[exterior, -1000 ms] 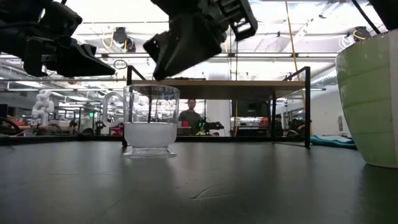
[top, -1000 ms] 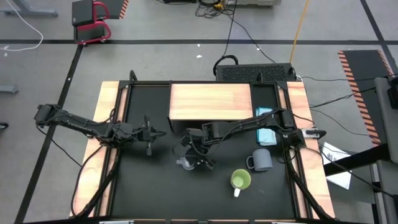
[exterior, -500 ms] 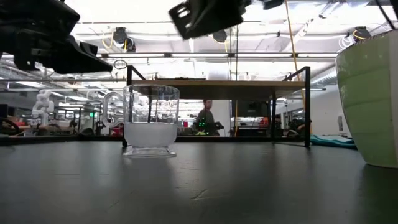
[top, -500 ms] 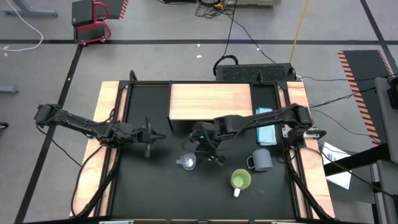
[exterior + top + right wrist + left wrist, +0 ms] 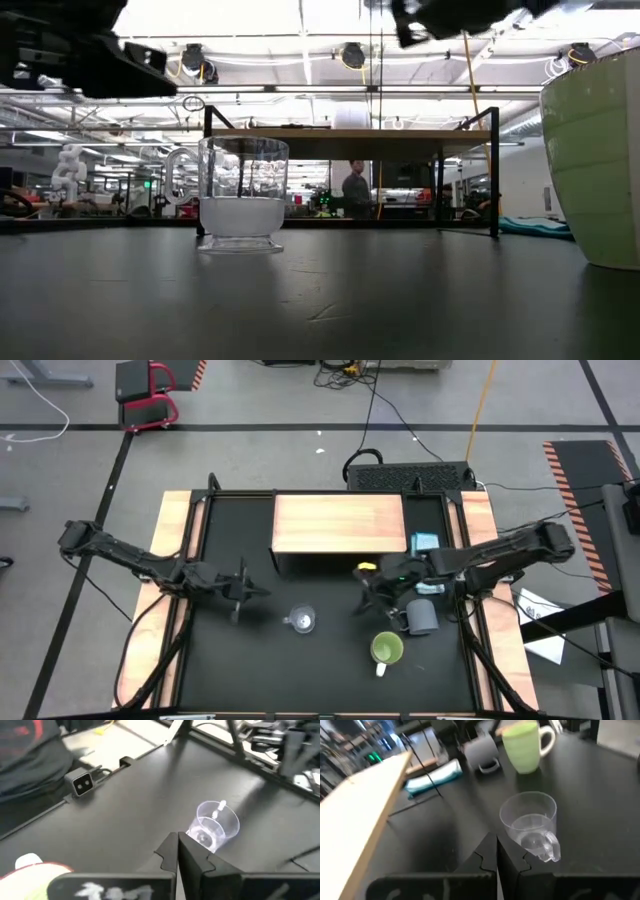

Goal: Stack small to large cups/mugs on shelf
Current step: Put the transparent mug on the shelf

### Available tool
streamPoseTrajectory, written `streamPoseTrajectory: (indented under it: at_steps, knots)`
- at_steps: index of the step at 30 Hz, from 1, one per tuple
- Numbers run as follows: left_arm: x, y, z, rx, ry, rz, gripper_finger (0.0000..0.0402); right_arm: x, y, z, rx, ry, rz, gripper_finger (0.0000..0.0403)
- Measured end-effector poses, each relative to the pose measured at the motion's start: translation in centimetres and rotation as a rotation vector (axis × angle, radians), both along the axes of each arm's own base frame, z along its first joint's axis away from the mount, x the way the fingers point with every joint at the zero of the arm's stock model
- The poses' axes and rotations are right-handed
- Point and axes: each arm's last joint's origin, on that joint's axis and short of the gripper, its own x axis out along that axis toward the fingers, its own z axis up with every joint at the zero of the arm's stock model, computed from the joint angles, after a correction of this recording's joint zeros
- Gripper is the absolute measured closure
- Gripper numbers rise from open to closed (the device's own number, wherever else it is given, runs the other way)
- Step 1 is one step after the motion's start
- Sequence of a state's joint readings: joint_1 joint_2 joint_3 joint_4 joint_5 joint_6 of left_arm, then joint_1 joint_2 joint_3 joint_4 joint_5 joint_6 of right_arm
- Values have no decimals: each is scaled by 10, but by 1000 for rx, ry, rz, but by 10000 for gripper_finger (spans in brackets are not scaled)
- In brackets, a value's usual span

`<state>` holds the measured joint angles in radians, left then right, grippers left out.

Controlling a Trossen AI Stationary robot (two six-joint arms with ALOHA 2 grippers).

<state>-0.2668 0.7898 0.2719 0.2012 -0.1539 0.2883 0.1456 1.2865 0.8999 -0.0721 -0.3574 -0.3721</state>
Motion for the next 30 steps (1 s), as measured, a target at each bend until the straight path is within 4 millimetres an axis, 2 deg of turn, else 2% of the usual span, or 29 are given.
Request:
streamPoseTrajectory:
  at_steps: [7,14,23,30]
  knots:
    - [42,-13,21,98,196,-57,400,-40,-2,-32,49,-28,-100,402]
    - [78,-22,43,109,309,-105,400,-72,3,-51,87,-81,-66,403]
    - [108,-7,68,25,368,-49,387,-91,4,-58,129,-105,-53,403]
    - [127,-9,66,3,511,-98,340,-96,3,-63,131,-94,-51,403]
